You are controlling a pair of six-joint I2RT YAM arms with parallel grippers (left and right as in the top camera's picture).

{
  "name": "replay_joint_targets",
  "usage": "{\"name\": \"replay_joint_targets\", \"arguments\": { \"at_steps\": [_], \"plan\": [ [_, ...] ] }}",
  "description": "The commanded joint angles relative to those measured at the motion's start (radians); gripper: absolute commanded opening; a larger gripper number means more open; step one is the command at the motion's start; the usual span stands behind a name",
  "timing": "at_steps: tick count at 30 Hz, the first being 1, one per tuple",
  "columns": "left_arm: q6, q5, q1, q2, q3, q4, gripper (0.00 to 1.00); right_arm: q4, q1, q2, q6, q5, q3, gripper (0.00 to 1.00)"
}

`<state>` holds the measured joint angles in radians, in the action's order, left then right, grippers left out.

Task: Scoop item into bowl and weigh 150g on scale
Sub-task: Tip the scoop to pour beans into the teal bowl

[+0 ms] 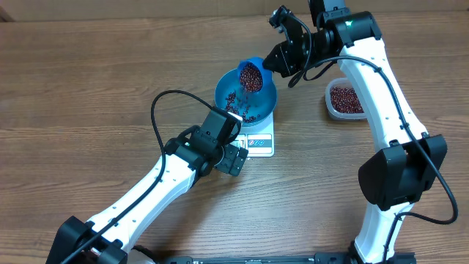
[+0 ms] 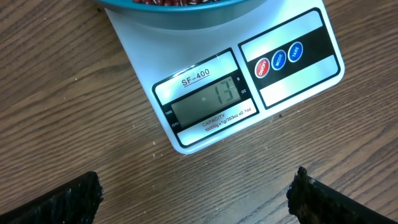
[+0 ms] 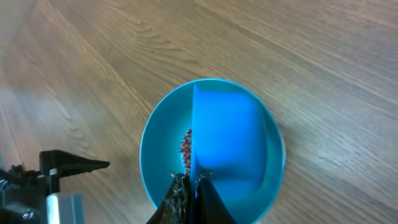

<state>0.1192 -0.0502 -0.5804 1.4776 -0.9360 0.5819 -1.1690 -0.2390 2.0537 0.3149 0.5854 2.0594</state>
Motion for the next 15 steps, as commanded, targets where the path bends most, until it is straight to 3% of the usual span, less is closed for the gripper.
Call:
{"name": "replay_joint_targets", "arguments": {
  "at_steps": [1, 15],
  "plan": [
    [-0.019, -0.012, 0.004, -0.001, 0.002, -0.004, 1.00, 0.018, -0.003, -0.021, 0.008, -0.008, 0.031, 0.04],
    [-0.019, -0.012, 0.004, -0.001, 0.002, -0.004, 0.99, 0.016, -0.003, -0.058, 0.061, -0.008, 0.031, 0.04]
  ]
}}
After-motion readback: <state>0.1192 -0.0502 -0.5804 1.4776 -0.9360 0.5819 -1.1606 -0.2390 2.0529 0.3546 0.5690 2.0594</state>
